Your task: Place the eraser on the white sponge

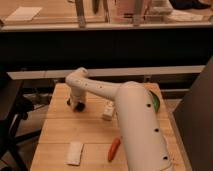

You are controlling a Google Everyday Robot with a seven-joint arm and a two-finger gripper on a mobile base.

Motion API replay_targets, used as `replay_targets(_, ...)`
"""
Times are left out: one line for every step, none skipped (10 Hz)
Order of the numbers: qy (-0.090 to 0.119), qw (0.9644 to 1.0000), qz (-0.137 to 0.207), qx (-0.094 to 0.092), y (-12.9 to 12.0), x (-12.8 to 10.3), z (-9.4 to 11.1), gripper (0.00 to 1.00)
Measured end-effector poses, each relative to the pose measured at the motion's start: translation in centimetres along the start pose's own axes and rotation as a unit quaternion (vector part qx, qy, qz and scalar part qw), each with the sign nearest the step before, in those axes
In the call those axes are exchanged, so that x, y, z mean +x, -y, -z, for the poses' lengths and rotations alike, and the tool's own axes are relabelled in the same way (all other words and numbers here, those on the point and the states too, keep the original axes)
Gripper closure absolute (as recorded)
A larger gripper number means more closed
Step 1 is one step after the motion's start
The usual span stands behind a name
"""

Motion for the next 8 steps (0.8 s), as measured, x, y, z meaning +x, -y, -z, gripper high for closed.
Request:
replay_targets(0.003, 1.0, -0.002, -0.001, -0.1, -1.3, 0.5, 0.55)
replay_targets(0.003, 1.0, -0.004, -0.002, -0.3, -1.9, 0.8, 0.65)
replay_targets(0.002, 1.0, -0.006, -0.002, -0.4, -2.1, 1.2, 0.75)
replay_targets(0.001, 1.0, -0.008, -0.002, -0.4, -2.1, 1.3, 0.84)
replay_targets(0.0, 1.0, -0.009, -0.002, -0.3, -2.3, 1.5, 0.89)
replay_targets(0.001, 0.9999, -0.011, -0.003, -0.3, -2.6, 1.6, 0.88)
replay_targets(0.001, 0.9999, -0.011, -0.003, -0.2, -2.9, 1.8, 0.84)
replay_targets(0.001, 1.0, -0.006, -0.004, 0.1, -3.8, 2.3, 0.85)
